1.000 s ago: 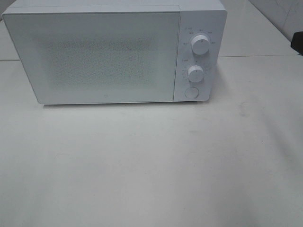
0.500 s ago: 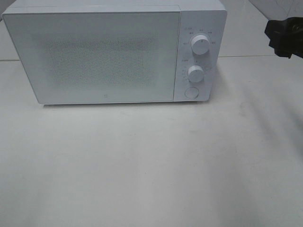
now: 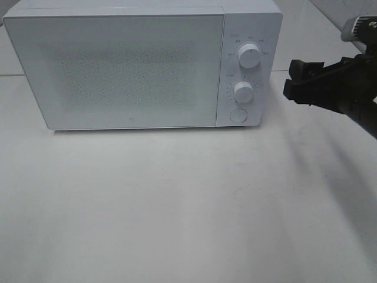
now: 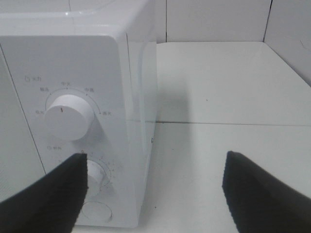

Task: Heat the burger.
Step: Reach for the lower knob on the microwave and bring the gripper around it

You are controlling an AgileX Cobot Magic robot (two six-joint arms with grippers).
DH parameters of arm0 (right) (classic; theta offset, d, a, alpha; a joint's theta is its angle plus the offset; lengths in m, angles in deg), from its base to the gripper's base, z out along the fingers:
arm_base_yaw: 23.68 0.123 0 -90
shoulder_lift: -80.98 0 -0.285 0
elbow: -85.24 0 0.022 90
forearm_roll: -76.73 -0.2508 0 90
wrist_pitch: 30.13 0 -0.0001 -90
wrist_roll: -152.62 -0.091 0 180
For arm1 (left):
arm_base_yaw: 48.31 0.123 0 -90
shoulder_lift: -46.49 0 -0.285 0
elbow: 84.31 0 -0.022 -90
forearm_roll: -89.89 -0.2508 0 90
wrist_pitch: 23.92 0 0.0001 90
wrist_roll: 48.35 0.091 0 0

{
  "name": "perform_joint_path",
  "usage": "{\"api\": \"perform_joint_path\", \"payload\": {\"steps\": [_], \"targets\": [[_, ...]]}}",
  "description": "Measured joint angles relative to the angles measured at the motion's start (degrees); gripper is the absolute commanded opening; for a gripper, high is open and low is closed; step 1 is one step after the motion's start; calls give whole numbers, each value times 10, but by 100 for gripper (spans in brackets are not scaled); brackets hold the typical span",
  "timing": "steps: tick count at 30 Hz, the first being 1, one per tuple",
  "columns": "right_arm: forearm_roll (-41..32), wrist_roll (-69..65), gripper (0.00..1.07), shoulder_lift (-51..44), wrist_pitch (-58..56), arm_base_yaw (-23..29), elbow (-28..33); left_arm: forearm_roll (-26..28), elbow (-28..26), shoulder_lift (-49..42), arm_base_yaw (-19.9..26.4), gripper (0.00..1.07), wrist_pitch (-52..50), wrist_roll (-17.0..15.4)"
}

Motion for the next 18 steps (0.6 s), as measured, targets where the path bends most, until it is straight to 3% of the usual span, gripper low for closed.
{"api": "perform_joint_path", "payload": {"steps": [4, 9, 18], "targets": [[-45, 7, 77, 57, 61, 54, 0, 0, 0, 0, 0, 101, 0, 0], [-65, 0, 77, 102, 103, 84, -1, 0, 0, 0, 0, 101, 0, 0], [-91, -18, 77, 174, 139, 103, -21, 0, 0, 0, 0, 101, 0, 0]]}}
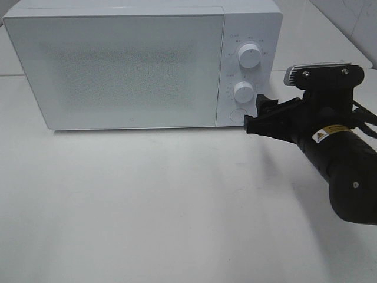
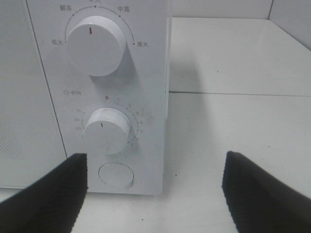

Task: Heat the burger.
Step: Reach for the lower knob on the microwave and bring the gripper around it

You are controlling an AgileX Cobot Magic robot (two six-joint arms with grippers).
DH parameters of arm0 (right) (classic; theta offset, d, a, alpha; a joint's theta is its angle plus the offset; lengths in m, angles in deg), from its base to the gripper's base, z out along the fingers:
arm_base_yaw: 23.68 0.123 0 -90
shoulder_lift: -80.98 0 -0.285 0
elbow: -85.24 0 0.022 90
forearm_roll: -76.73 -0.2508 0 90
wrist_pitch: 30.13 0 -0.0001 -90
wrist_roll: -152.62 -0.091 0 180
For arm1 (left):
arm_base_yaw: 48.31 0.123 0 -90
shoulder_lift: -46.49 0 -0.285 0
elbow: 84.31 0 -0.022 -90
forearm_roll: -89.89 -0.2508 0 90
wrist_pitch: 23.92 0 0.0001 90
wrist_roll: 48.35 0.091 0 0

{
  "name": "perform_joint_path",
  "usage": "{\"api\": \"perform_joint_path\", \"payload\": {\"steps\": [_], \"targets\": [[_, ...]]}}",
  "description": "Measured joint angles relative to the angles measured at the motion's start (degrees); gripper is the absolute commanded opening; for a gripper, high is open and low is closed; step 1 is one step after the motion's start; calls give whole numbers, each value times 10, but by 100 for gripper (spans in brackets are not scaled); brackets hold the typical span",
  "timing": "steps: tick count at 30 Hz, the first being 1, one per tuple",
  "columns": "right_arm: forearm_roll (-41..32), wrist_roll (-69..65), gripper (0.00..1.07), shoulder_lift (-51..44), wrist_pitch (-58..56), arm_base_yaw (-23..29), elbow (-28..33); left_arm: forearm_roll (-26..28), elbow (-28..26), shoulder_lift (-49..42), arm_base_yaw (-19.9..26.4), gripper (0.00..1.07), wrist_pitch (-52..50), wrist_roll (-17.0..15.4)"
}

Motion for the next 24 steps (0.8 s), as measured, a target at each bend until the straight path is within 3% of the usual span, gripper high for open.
{"api": "perform_joint_path", "payload": {"steps": [24], "targets": [[-28, 1, 77, 147, 20, 17, -158, 0, 0, 0, 0, 101, 0, 0]]}}
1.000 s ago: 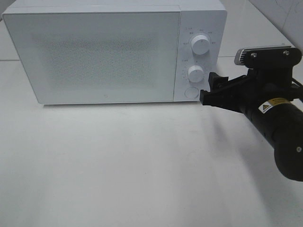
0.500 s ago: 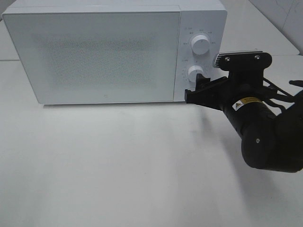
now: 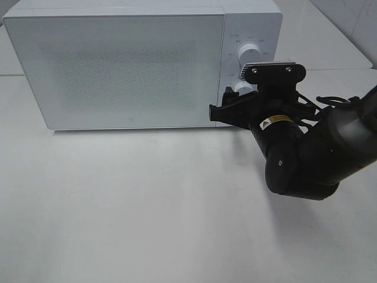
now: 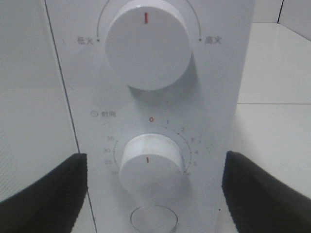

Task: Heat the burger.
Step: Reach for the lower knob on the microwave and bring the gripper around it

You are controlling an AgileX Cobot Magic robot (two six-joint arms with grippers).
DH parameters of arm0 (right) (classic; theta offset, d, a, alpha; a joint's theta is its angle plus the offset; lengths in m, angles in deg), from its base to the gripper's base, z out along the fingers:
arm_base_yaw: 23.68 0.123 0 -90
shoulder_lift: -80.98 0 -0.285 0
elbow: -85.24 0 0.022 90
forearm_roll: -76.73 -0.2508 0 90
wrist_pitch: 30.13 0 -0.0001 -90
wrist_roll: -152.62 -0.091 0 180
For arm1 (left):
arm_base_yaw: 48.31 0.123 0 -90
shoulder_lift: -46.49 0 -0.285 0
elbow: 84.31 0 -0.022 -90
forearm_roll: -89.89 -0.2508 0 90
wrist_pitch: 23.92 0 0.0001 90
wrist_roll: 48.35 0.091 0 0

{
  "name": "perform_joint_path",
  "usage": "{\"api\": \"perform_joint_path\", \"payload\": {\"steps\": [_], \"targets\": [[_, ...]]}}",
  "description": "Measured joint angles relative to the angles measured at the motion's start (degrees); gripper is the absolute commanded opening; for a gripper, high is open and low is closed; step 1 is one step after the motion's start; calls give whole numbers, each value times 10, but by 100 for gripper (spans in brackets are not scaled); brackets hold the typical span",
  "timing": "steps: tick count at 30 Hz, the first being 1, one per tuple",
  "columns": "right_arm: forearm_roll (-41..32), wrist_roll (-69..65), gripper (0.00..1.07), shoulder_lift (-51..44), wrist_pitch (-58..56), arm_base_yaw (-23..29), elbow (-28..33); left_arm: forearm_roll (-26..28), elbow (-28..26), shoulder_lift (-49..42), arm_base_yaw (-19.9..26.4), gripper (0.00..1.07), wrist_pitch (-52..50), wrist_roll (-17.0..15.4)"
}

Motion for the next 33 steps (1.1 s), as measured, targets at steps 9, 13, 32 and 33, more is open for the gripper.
{"api": "perform_joint_path", "payload": {"steps": [9, 13, 32, 33], "targets": [[-8, 0, 76, 34, 1, 0, -34, 0, 0, 0, 0, 101, 0, 0], [-11, 0, 76, 44, 1, -2, -46, 0, 0, 0, 0, 101, 0, 0], [-19, 1, 76, 56, -5, -8, -64, 0, 0, 0, 0, 101, 0, 0], [-19, 1, 76, 56, -5, -8, -64, 0, 0, 0, 0, 101, 0, 0]]}}
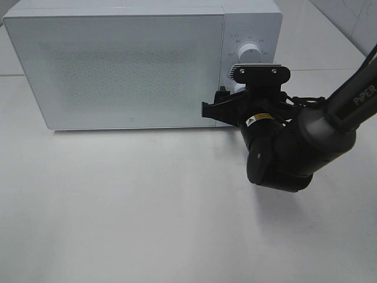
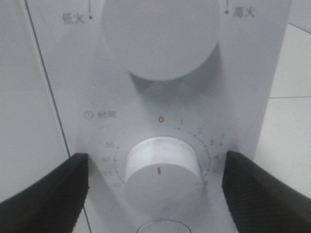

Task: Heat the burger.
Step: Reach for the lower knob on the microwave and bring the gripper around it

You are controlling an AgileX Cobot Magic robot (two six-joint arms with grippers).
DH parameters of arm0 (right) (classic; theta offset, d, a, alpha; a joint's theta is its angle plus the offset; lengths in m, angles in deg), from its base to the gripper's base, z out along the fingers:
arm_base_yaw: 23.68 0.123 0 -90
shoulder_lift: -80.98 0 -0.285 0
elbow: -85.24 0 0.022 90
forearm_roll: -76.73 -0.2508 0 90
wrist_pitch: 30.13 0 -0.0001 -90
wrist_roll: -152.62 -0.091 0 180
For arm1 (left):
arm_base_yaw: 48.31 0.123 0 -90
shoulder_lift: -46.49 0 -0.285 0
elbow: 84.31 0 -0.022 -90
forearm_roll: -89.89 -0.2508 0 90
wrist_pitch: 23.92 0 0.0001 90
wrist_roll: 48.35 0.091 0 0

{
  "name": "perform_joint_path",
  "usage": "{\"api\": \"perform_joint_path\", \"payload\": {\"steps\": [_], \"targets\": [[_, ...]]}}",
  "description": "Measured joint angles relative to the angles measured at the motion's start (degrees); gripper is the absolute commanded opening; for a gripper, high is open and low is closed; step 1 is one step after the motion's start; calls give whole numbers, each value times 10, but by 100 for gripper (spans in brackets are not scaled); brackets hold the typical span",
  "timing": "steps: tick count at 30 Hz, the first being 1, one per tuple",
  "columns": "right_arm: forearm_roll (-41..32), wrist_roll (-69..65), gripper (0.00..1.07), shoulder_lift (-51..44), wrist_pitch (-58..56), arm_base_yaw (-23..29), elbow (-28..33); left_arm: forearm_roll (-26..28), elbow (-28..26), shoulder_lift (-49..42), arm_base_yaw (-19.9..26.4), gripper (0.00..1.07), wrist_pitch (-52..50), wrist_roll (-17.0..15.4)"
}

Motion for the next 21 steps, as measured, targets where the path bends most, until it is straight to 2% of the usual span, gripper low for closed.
{"api": "perform_joint_path", "payload": {"steps": [8, 13, 16, 18, 19, 20, 21], "targets": [[-5, 0, 76, 0, 0, 1, 0, 0, 0, 0, 0, 101, 0, 0], [-5, 0, 70, 0, -1, 1, -1, 0, 0, 0, 0, 101, 0, 1], [-6, 0, 64, 0, -3, 3, -2, 0, 0, 0, 0, 101, 0, 1], [-6, 2, 46, 0, -6, 3, -3, 0, 0, 0, 0, 101, 0, 1], [-6, 2, 46, 0, -6, 3, -3, 0, 0, 0, 0, 101, 0, 1], [-7, 2, 39, 0, -6, 3, -3, 0, 0, 0, 0, 101, 0, 1], [-7, 2, 39, 0, -6, 3, -3, 0, 0, 0, 0, 101, 0, 1]]}}
